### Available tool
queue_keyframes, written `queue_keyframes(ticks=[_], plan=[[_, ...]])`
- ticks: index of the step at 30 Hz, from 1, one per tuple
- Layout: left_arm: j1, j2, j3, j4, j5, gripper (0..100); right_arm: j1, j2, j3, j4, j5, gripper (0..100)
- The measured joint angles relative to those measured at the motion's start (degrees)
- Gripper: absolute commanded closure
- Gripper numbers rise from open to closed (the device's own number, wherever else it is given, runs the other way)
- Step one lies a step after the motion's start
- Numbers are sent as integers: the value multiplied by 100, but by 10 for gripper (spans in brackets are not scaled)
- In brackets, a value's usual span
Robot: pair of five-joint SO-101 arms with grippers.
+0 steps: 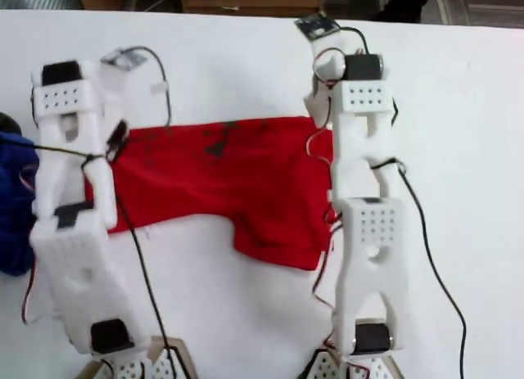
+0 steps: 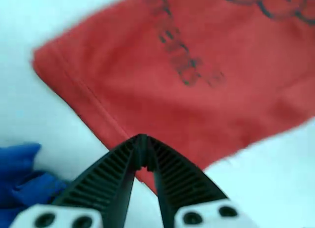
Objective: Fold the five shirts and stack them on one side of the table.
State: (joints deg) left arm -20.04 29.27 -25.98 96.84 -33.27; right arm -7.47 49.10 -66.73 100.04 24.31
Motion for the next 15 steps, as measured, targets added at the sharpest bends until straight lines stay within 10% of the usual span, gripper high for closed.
queue_keyframes(ticks=[6,15], plan=[[-325,-1345,3640,-1925,-422,976,-466,-2303,3798,-782,0,978],[-730,-1424,4229,-2523,-862,976,-659,-3982,8651,-3218,0,978]])
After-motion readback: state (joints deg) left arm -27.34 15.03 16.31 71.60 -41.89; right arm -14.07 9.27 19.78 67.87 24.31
